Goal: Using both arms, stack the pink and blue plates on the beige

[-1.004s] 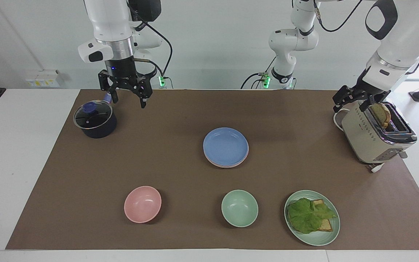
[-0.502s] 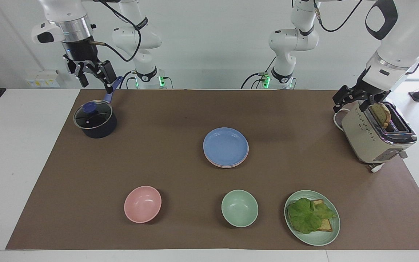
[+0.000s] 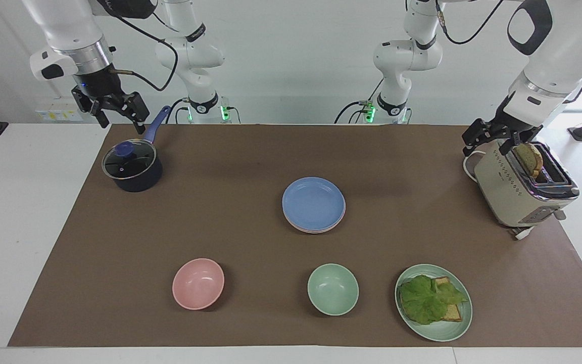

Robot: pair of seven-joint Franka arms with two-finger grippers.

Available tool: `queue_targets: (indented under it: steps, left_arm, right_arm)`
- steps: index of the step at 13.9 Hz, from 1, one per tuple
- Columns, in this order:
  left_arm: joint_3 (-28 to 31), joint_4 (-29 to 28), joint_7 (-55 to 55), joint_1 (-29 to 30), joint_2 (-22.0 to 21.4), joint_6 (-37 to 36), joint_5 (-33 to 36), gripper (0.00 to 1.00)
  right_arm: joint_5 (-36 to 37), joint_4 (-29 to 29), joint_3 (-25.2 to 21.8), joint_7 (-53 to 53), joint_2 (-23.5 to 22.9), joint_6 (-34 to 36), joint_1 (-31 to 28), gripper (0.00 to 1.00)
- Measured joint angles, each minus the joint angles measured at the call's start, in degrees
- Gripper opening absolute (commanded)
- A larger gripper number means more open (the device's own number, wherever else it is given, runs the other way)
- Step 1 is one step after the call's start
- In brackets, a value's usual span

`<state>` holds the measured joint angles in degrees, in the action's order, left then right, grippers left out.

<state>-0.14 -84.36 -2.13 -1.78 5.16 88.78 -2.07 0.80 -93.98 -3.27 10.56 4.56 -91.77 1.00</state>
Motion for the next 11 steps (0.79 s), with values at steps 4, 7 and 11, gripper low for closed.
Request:
queue_targets:
  steps: [4,7,11]
  left_arm:
    - [0.00,0.00,0.00,0.00,0.00,0.00,0.00,1.00]
    - [0.00,0.00,0.00,0.00,0.00,0.00,0.00,1.00]
    - [0.00,0.00,0.00,0.00,0.00,0.00,0.00,1.00]
  right_arm:
    - [0.09,-0.65,0.32,-1.13,0.02,0.00,0.11,1.00]
    - [0.80,0.26,0.53,-3.31,0.26,2.92,0.11,1.00]
    - [0.81,2.05,0.71,-3.98,0.51,6.57,0.13,1.00]
